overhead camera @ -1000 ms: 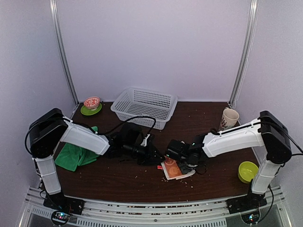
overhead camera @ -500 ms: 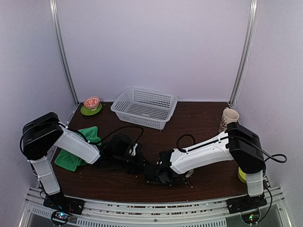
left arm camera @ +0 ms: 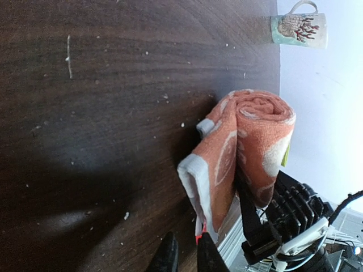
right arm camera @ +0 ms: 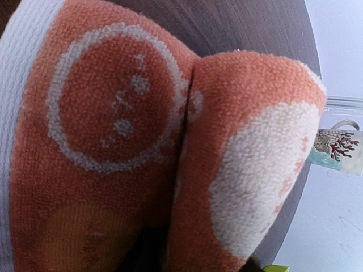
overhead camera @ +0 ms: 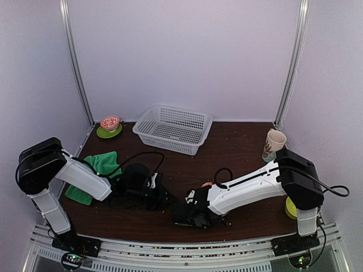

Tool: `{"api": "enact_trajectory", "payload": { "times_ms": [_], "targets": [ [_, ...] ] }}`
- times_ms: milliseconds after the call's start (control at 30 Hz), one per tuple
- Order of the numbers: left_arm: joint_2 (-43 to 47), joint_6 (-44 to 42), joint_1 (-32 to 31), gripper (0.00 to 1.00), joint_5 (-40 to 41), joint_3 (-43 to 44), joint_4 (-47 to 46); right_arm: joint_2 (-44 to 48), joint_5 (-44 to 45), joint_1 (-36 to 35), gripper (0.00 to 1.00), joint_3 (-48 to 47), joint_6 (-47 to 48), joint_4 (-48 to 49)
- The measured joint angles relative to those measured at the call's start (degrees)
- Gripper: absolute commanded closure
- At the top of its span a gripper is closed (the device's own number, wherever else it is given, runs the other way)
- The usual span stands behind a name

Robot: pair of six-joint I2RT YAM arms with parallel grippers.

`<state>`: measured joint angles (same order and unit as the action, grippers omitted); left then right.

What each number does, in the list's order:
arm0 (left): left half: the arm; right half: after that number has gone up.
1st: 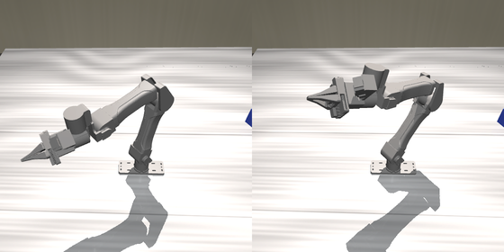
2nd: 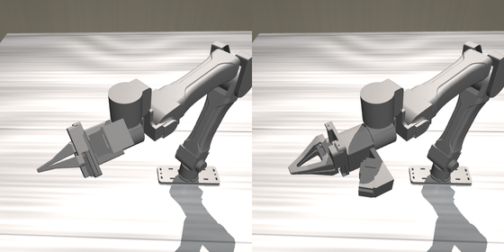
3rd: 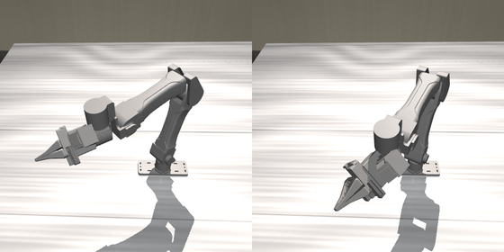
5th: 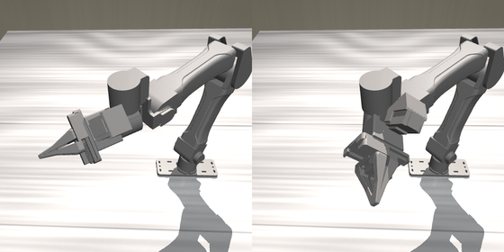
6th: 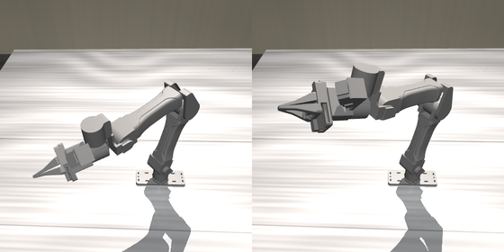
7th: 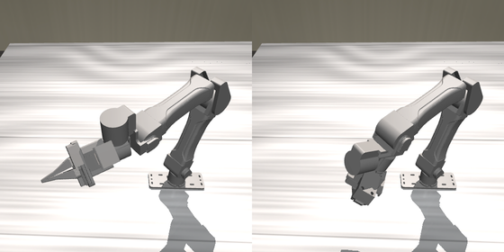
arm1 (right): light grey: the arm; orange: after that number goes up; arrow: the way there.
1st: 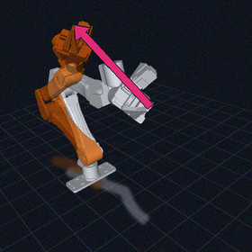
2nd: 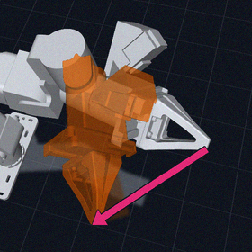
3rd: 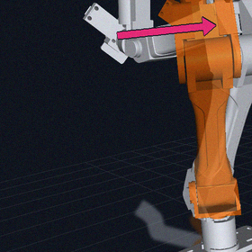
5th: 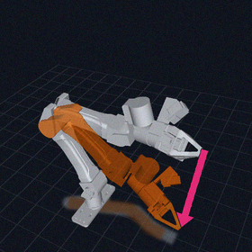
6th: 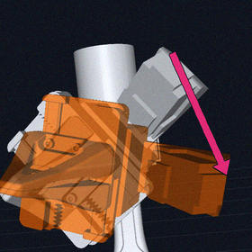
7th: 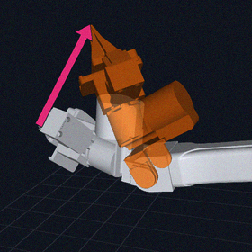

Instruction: Roll the towels

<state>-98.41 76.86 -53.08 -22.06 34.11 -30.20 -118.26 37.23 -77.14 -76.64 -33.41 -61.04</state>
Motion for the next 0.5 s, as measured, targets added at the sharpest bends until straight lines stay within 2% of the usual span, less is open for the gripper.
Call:
{"api": "enact_trajectory", "payload": {
  "times_ms": [267,500],
  "targets": [
    [0.0,-1.0,0.5,0.86,-0.5,3.4,0.6,5.9,-4.0,0.0,0.45,5.2,2.9,6.9],
    [-1.9,-2.0,1.3,0.85,-3.0,9.7,1.1,9.2,-6.8,1.2,0.43,8.7,5.7,12.7]
  ]
}}
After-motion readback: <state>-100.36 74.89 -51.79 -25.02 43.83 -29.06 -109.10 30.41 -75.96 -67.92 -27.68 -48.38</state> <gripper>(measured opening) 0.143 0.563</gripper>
